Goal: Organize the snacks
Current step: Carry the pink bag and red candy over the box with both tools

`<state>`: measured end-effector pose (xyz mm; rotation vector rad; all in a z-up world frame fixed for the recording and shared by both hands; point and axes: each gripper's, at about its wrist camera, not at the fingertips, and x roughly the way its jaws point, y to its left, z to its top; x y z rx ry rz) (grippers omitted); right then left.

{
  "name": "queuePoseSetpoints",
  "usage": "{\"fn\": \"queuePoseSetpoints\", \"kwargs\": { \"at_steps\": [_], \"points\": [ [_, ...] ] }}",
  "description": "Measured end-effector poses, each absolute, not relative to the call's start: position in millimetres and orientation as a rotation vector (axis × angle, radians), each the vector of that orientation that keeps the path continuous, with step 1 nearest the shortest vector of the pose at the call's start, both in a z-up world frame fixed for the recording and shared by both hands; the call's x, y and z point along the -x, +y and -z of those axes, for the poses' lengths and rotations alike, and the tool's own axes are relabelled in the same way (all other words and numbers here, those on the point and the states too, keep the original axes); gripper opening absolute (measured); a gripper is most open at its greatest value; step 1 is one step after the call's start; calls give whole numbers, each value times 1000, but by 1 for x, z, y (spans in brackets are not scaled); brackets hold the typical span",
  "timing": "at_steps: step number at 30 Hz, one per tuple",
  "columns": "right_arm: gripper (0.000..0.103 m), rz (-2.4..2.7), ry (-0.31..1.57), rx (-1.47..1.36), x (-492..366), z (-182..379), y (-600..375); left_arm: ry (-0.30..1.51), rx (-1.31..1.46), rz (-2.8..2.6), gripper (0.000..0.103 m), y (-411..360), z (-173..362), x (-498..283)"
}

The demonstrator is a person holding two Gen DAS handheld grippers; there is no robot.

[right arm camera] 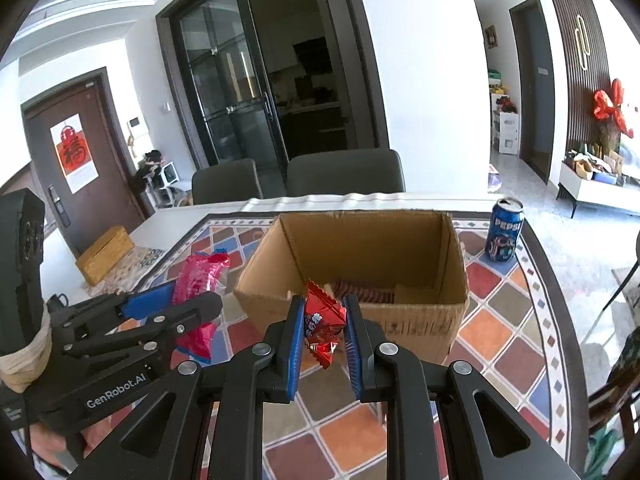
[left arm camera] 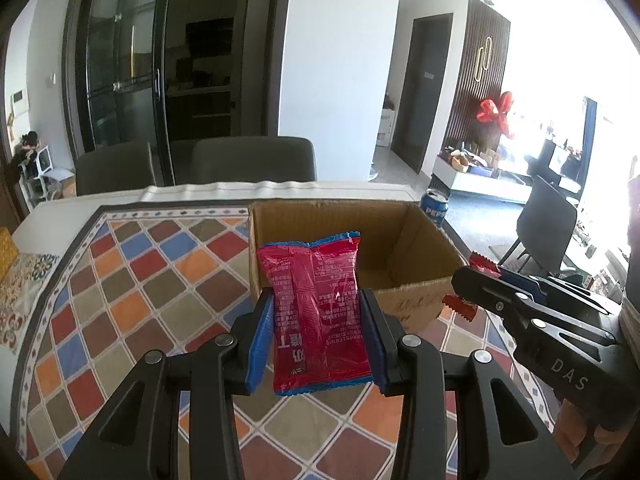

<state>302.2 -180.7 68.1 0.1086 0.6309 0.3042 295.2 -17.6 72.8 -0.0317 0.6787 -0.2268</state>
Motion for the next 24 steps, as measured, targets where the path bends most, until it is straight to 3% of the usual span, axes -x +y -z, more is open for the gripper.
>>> {"fn": "queuePoseSetpoints", "kwargs": {
  "at_steps": [24],
  "points": [
    [20, -250, 645, -56, -377, -71, -188, 729, 16, 217, 41, -32, -65, -377]
  ]
}}
